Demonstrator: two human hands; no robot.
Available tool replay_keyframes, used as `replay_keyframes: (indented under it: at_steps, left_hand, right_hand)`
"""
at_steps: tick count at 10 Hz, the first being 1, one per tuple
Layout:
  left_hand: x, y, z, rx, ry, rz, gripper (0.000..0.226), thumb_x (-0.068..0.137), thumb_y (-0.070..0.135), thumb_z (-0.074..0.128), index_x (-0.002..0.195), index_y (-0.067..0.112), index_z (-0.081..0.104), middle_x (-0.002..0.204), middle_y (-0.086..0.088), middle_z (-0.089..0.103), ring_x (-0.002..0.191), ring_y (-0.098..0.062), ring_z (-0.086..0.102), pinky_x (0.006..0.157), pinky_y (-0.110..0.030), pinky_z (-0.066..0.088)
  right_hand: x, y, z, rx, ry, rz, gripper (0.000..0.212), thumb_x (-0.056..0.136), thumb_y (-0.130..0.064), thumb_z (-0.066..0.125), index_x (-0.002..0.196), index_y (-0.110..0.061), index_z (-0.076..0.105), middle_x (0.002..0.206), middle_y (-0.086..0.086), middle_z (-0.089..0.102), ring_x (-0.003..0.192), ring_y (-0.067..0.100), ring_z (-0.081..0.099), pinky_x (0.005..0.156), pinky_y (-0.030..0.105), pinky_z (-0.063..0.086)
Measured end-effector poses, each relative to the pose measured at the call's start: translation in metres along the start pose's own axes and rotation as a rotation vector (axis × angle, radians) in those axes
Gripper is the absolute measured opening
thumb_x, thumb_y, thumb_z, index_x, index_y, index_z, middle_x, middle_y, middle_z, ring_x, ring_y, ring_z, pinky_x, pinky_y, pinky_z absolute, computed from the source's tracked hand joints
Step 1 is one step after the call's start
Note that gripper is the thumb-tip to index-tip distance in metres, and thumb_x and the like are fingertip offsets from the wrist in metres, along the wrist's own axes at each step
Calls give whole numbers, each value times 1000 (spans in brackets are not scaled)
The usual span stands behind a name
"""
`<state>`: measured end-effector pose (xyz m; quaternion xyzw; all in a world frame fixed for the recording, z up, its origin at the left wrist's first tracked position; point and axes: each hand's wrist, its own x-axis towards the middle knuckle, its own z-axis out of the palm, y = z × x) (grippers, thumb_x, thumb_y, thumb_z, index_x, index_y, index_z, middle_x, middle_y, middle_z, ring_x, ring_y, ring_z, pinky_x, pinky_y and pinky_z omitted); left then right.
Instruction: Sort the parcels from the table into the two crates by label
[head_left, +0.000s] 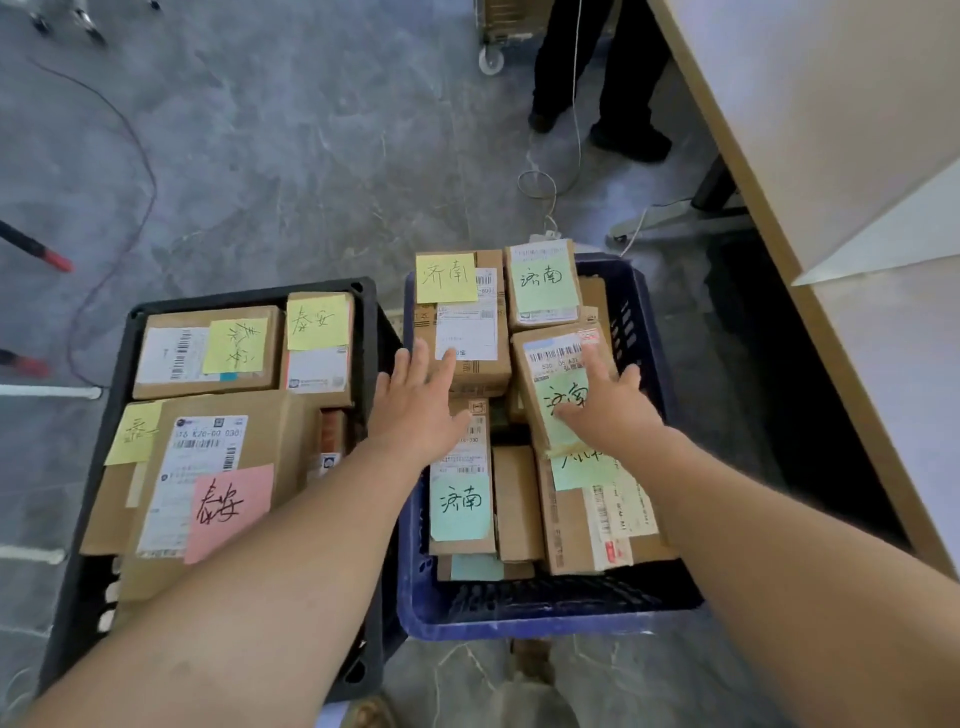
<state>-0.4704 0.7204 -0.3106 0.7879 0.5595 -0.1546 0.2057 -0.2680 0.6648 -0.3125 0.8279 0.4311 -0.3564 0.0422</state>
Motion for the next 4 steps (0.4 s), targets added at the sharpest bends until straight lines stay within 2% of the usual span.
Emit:
replay_keyframes:
  at_steps: [1,2,3,4]
  left_hand:
    - [9,8,3,57,-54,31,77,99,42,46,156,26,-3,162,-7,-19,149,-25,-17,121,-45,-1]
    - [14,13,8,99,-107,35,78,98,40,47,156,25,-2,161,-8,-19,148,-26,-18,122,-44,2]
    - [12,13,2,106,-148,28,81,97,38,51,155,27,-5,161,-7,-20,148,-26,-17,122,-45,1]
    - [3,11,-6,100,-141,40,81,97,38,50,155,30,-6,161,-5,-19,149,-24,-13,120,-46,-1]
  right_hand:
    - [1,-13,9,-12,-37,0,96,93,-47,56,150,-32,-20,158,22,-8,125,42,47,84,42,54]
    - [4,-13,11,-32,-72,8,99,93,-50,55,149,-30,-25,157,23,-7,126,43,45,92,46,52]
    - [4,-9,6,-3,-73,-12,101,91,-50,57,149,-32,-24,157,22,-6,125,43,46,88,45,55]
    - [-4,-12,2,-37,-49,-3,101,90,-55,57,150,-31,-21,158,22,-7,131,42,40,92,45,51]
